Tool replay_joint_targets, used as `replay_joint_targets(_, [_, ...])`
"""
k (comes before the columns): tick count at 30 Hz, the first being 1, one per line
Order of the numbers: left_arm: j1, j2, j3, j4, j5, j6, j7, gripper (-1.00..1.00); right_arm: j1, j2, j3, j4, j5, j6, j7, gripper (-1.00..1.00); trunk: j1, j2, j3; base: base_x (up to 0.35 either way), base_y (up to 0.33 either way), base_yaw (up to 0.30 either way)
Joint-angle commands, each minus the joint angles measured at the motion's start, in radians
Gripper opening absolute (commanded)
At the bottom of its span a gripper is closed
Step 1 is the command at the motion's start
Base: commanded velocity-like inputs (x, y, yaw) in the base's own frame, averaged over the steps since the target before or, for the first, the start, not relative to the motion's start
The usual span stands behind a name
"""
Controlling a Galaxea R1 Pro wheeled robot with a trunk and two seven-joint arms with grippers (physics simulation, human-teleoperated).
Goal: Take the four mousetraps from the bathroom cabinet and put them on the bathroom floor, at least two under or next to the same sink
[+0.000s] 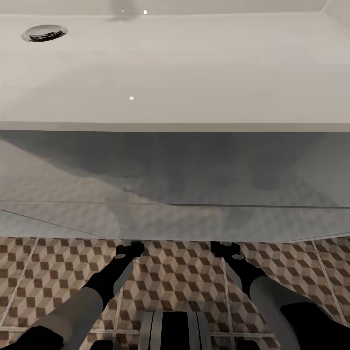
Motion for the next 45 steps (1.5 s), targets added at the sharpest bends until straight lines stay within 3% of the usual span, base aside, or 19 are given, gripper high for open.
replay_joint_targets(1, [0.000, 0.001, -0.008, -0.002, 0.008, 0.005, 0.010, -1.00, -0.001, 0.000, 0.008, 0.001, -0.004, -0.003, -0.006, 1.00, 0.000, 0.000, -0.001, 0.000, 0.000, 0.000])
replay_joint_targets(33, [-0.031, -0.016, -0.009, 0.067, 0.007, 0.012, 0.010, -1.00, -0.001, 0.000, 0.008, 0.001, -0.003, -0.003, -0.006, 1.00, 0.000, 0.000, -0.001, 0.000, 0.000, 0.000])
replay_joint_targets(34, [-0.032, -0.016, -0.008, 0.067, 0.007, 0.012, 0.011, 1.00, -0.001, 0.000, 0.008, 0.001, -0.003, -0.003, -0.006, 1.00, 0.000, 0.000, -0.001, 0.000, 0.000, 0.000])
replay_joint_targets(45, [-0.032, -0.017, -0.009, 0.067, 0.005, 0.013, 0.010, 1.00, -0.001, 0.000, 0.008, 0.001, -0.003, -0.003, -0.006, 1.00, 0.000, 0.000, -0.001, 0.000, 0.000, 0.000])
